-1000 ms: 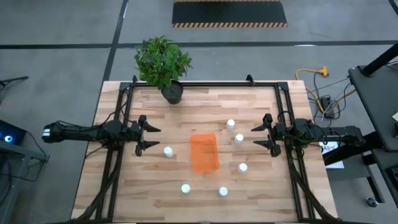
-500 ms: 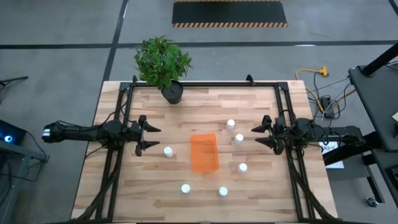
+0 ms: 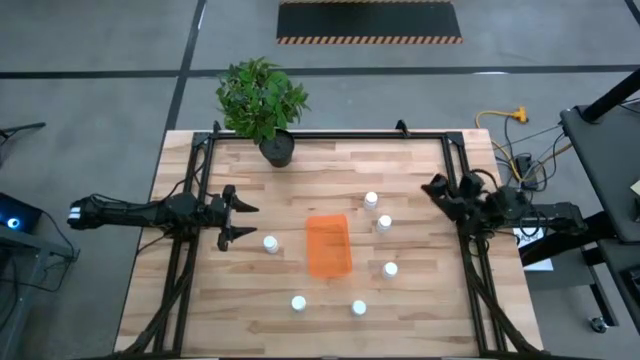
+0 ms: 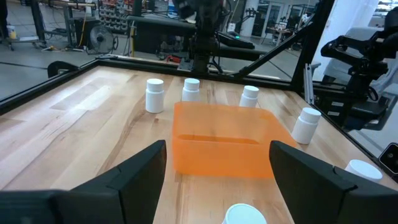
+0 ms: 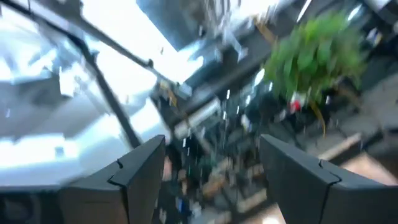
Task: Pick and place pill bottles into a basket
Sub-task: Put the white pill bottle into the orange container
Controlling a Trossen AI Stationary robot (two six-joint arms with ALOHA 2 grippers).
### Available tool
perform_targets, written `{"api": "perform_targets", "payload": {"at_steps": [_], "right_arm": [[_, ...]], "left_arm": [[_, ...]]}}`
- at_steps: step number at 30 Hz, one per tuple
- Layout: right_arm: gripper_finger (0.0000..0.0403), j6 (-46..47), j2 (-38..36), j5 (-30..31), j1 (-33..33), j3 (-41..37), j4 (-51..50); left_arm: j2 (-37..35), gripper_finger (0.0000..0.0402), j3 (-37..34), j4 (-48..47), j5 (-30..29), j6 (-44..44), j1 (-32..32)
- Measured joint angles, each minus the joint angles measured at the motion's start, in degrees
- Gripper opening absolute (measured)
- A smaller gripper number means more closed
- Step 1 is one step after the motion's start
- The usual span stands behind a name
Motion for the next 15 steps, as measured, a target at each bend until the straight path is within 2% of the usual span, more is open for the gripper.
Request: {"api": "perform_targets", "payload": {"at_steps": [7, 12, 15], "right_arm": [[0.0249, -0.21, 0.0, 8.59, -0.01, 0.0, 11.43], [0.0249, -1.36, 0.0, 17.15, -0.01, 0.0, 23.29], [0.0249, -5.52, -0.01, 18.45, -0.01, 0.32, 30.38]], "left_arm": [[0.01, 0.0267, -0.01, -0.02, 0.02, 0.0, 0.01], [0.02, 0.0267, 0.01, 0.0, 0.01, 0.0, 0.0], [0.02, 0.0267, 0.0, 0.0, 0.0, 0.0, 0.0]]}}
